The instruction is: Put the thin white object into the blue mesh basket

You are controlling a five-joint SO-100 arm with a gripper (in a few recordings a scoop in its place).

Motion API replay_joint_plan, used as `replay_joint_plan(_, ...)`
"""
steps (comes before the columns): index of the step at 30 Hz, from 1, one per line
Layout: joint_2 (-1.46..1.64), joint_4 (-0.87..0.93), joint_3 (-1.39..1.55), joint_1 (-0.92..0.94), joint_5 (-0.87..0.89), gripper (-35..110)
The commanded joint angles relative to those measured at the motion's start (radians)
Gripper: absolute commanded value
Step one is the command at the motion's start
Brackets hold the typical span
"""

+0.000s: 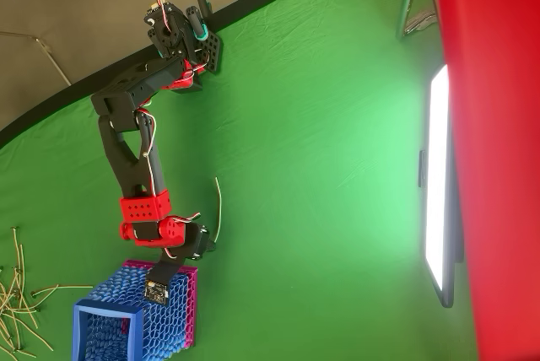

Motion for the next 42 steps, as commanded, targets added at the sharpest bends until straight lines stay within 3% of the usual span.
replay_joint_plan(1, -0.002, 0.012, -0.054, -0.015, -0.003, 15)
replay_joint_plan(42, -0.137, 0.02, -0.16, 0.009, -0.017, 14)
